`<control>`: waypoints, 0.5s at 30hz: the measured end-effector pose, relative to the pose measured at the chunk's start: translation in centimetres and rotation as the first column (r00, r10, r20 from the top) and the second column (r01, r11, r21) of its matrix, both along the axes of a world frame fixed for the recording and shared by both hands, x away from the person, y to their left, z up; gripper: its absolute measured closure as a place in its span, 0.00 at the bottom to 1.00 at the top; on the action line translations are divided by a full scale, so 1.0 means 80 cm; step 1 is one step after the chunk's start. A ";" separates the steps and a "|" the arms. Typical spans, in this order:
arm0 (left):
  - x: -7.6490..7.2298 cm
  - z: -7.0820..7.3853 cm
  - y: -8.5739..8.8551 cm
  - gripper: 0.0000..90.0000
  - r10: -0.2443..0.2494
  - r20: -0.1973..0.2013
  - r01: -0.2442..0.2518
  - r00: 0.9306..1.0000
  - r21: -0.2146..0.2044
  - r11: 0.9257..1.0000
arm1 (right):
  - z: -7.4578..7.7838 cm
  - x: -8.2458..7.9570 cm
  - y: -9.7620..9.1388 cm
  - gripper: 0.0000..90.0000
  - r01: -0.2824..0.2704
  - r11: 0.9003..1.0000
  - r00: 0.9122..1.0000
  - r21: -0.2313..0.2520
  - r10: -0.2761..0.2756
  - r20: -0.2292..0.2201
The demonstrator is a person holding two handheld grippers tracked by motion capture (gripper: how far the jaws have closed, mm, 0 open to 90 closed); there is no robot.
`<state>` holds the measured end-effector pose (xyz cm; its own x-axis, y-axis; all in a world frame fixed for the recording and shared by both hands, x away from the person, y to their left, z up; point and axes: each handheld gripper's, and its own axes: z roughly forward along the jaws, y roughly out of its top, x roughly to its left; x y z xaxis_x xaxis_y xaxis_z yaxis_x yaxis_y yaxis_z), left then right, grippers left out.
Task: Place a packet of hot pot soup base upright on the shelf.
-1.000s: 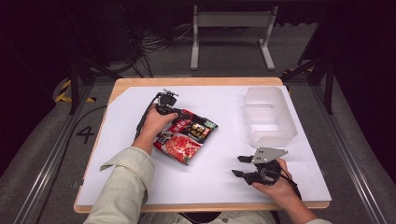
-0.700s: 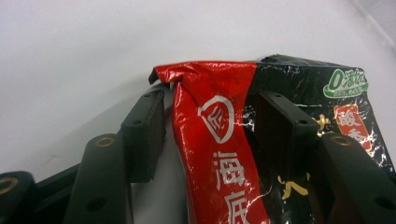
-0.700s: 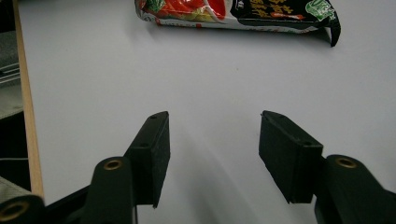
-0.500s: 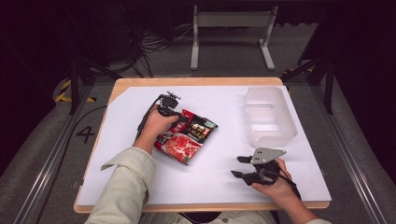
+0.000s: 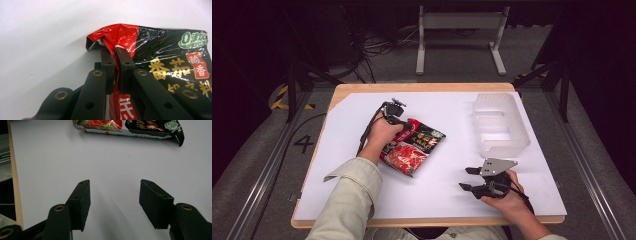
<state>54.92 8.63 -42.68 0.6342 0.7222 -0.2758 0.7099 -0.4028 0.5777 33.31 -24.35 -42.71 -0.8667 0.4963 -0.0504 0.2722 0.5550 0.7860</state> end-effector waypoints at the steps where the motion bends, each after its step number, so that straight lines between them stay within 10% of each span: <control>1: -0.001 0.003 0.001 0.96 -0.002 0.000 0.002 1.000 -0.014 1.000 | 0.000 0.000 0.000 0.47 0.000 1.000 1.000 0.000 0.000 -0.002; 15: -0.024 0.049 0.026 0.97 -0.020 0.065 0.029 0.998 -0.142 0.989 | 0.000 0.002 -0.001 0.47 0.011 1.000 1.000 -0.002 -0.011 0.000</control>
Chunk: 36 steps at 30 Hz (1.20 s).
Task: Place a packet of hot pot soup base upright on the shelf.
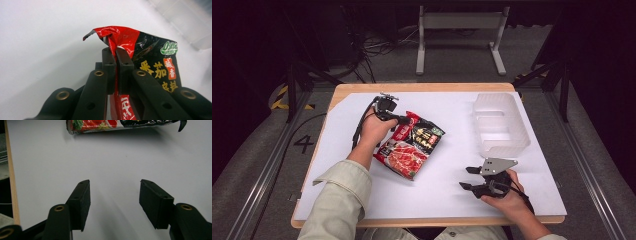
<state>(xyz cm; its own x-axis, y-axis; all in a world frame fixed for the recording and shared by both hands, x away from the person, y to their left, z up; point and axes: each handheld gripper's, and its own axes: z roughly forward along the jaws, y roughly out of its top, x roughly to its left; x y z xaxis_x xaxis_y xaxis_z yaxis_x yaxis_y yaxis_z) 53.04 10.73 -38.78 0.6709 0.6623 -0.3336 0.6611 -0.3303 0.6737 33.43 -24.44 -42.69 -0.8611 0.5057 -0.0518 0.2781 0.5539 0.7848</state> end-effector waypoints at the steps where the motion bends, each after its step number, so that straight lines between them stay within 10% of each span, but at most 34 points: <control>1: -0.003 0.003 0.001 0.97 -0.002 0.010 0.002 1.000 -0.010 1.000 | 0.000 0.000 0.000 0.47 0.000 1.000 1.000 0.000 0.000 0.000; 9: -0.027 0.027 0.010 0.97 -0.004 0.091 0.010 0.996 -0.070 0.997 | 0.003 0.000 0.000 0.47 0.004 1.000 1.000 -0.001 -0.004 0.013; 17: -0.064 0.061 0.011 0.97 -0.027 0.217 0.053 0.976 -0.112 0.992 | 0.008 -0.001 0.000 0.47 0.013 1.000 1.000 0.004 -0.013 0.022; 22: -0.084 0.075 0.011 0.97 -0.016 0.300 0.057 0.954 -0.129 0.990 | 0.009 -0.003 0.003 0.47 0.004 1.000 1.000 -0.001 -0.004 0.028; 31: -0.136 0.087 0.022 0.97 0.048 0.449 0.029 0.892 -0.165 0.986 | 0.012 -0.005 0.004 0.47 0.000 1.000 0.999 -0.004 0.000 0.035; 36: -0.158 0.093 0.025 0.97 0.033 0.475 0.050 0.879 -0.160 0.986 | 0.015 -0.008 0.004 0.47 0.000 1.000 0.999 0.001 0.000 0.042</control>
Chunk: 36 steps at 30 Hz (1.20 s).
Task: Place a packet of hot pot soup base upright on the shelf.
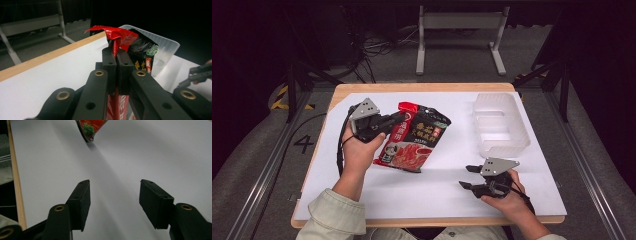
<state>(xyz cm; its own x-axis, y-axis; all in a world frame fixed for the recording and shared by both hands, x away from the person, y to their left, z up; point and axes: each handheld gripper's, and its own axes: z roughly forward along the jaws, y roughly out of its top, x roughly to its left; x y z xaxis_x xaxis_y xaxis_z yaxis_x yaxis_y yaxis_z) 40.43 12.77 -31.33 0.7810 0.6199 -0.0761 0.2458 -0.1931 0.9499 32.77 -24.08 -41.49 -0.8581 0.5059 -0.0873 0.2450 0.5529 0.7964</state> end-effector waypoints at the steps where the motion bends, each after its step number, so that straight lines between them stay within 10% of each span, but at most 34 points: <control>1: -0.004 0.003 0.000 0.97 -0.010 -0.005 0.010 1.000 0.004 1.000 | 0.001 -0.001 0.000 0.47 -0.001 1.000 1.000 0.001 0.001 0.000; 8: -0.017 0.011 -0.004 0.97 -0.041 0.003 0.041 0.999 -0.014 0.999 | 0.008 0.000 0.003 0.47 -0.011 0.999 1.000 0.052 0.012 -0.020; 15: -0.023 0.012 -0.005 0.97 -0.056 0.014 0.056 0.998 -0.015 0.998 | 0.045 0.010 -0.004 0.47 -0.020 0.979 0.998 0.202 0.032 -0.053; 36: -0.024 0.009 -0.003 0.97 -0.076 -0.012 0.075 0.997 -0.016 0.997 | 0.112 0.073 0.031 0.42 -0.033 0.974 0.998 0.222 0.046 -0.052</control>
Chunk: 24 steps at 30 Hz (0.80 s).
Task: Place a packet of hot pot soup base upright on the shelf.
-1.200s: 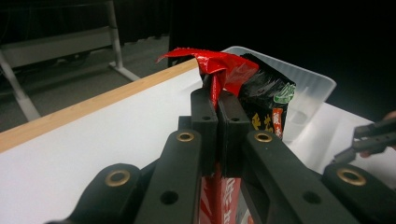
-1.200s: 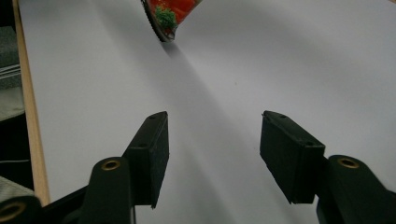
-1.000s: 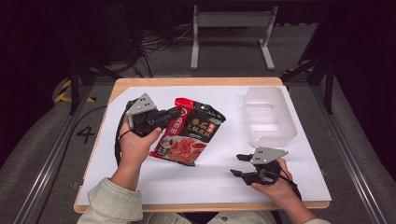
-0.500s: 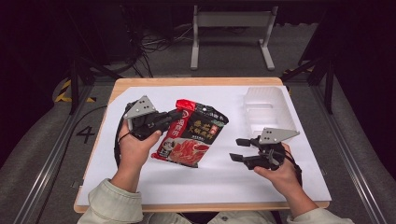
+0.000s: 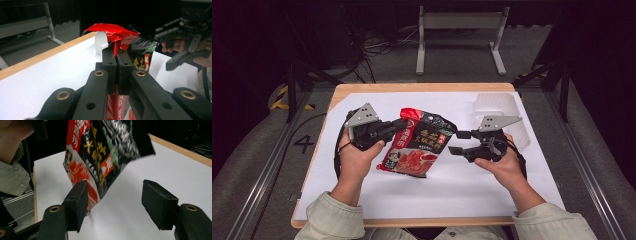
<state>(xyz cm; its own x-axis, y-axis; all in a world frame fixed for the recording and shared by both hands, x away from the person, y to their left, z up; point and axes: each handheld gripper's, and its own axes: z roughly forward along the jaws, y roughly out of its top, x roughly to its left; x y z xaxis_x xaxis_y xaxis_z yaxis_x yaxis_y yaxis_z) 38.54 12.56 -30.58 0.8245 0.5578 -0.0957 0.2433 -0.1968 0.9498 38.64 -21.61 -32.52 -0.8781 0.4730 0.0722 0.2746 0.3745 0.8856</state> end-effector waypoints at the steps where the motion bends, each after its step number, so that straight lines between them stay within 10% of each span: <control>1: 0.000 0.000 0.000 0.97 0.000 0.002 0.000 1.000 0.004 1.000 | 0.002 0.003 0.002 0.41 -0.004 1.000 1.000 0.004 0.004 -0.002; 24: -0.003 0.001 -0.004 0.97 -0.015 -0.002 0.015 1.000 0.010 1.000 | 0.006 0.047 0.050 0.48 -0.074 0.997 0.996 0.011 0.075 -0.056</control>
<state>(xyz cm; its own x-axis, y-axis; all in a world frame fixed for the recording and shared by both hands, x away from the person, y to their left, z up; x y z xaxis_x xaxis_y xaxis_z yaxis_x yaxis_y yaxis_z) 38.31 12.25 -30.51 0.8324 0.5465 -0.0918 0.2425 -0.2102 0.9471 42.36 -17.64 -32.08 -0.9053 0.4056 0.1265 0.2959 0.3881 0.8728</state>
